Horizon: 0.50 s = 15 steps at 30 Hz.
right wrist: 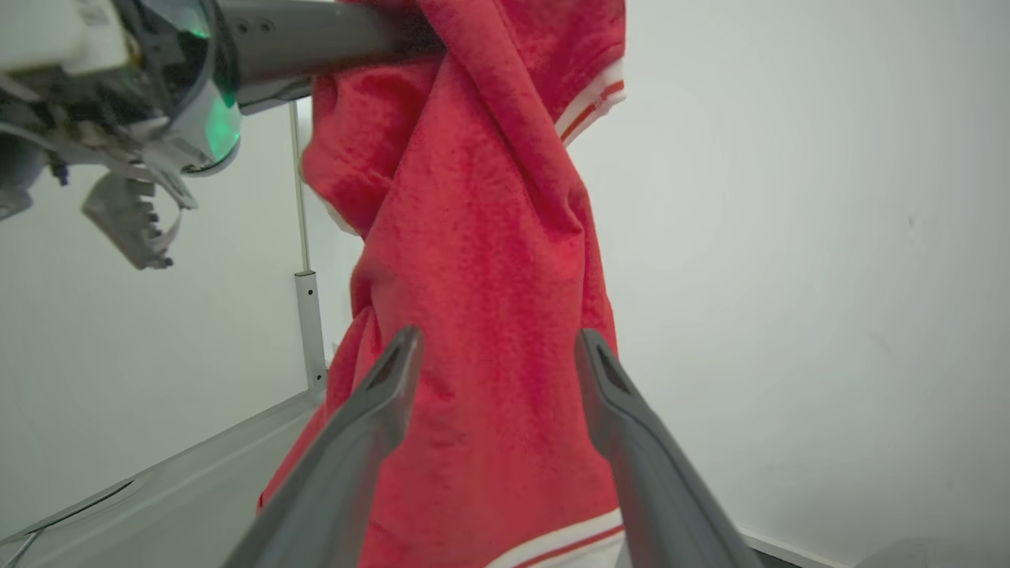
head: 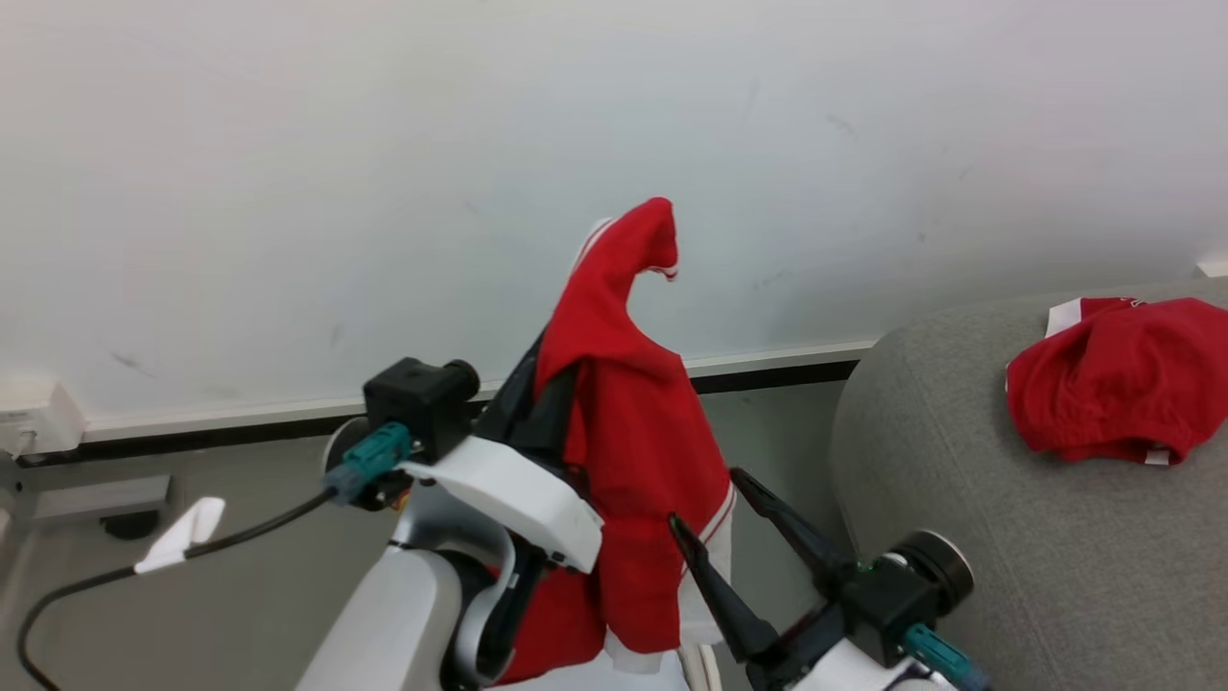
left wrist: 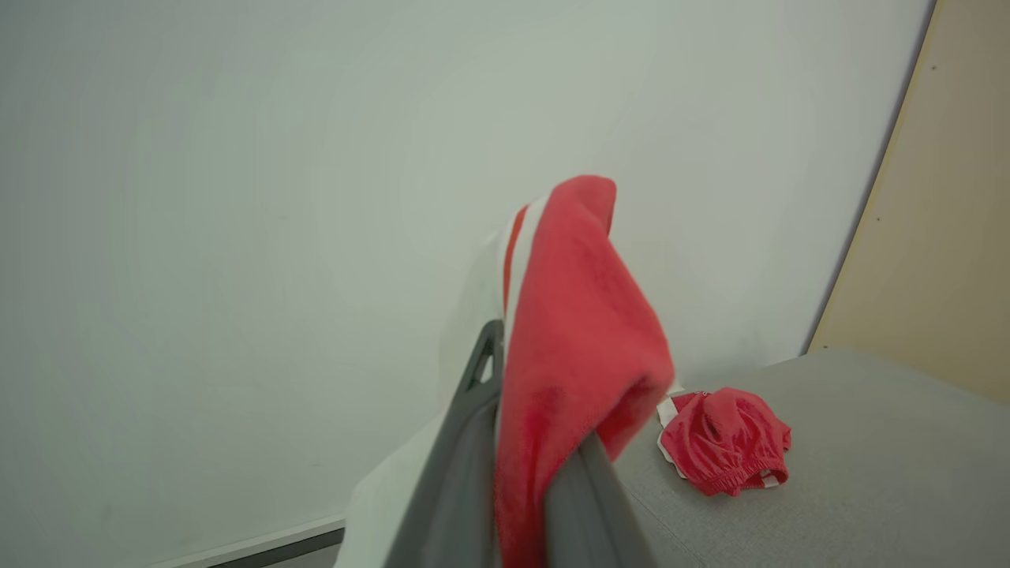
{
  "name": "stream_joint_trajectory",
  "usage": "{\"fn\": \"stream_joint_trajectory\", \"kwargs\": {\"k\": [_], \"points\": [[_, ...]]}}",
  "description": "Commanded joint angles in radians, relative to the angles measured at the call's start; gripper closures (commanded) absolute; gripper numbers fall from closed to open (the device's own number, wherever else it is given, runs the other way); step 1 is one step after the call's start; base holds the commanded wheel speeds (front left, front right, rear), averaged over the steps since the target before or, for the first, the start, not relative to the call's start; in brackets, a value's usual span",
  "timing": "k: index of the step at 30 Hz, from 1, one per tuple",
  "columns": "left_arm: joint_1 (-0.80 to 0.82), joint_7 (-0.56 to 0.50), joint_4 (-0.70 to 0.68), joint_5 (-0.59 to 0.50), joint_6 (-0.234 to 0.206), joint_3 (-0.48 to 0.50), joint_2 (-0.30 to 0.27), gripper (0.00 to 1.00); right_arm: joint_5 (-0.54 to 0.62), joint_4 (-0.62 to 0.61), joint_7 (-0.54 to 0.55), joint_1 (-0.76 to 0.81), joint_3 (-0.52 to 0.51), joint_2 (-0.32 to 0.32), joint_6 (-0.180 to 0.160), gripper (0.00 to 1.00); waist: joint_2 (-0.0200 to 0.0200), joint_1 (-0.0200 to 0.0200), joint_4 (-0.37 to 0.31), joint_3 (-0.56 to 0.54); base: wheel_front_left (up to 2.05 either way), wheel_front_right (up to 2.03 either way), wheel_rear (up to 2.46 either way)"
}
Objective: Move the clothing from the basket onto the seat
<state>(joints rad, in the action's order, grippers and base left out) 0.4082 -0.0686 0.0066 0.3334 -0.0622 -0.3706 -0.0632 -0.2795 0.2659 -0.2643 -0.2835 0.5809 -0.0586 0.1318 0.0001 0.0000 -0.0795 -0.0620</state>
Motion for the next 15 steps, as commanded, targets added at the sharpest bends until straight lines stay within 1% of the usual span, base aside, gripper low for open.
{"fn": "stream_joint_trajectory", "kwargs": {"k": [1, 4, 10, 15], "points": [[0.012, 0.006, 0.004, 0.009, -0.004, -0.011, 0.003, 1.0, 0.012, 0.023, 0.0, -0.03, 0.013, 0.003, -0.002, 0.0, -0.0001, 0.0, 0.008, 0.001, 0.0, 0.0, 0.0], [0.023, 0.01, 0.017, 0.025, -0.008, -0.043, 0.007, 1.0, 0.019, 0.076, 0.0, -0.079, 0.039, 0.006, -0.002, 0.0, -0.0001, 0.0, 0.026, 0.0, 0.0, 0.0, 0.0], [0.044, 0.022, 0.05, 0.048, -0.027, -0.104, 0.011, 1.0, -0.056, 0.118, 0.0, -0.129, 0.111, 0.006, -0.002, 0.0, -0.0001, 0.0, 0.057, -0.002, 0.0, 0.0, 0.0], [0.062, 0.026, 0.064, 0.075, -0.045, -0.161, 0.011, 1.0, 0.005, 0.217, 0.0, -0.184, 0.135, 0.007, -0.002, 0.0, -0.0001, 0.0, 0.071, -0.002, 0.0, 0.0, 0.0]]}}
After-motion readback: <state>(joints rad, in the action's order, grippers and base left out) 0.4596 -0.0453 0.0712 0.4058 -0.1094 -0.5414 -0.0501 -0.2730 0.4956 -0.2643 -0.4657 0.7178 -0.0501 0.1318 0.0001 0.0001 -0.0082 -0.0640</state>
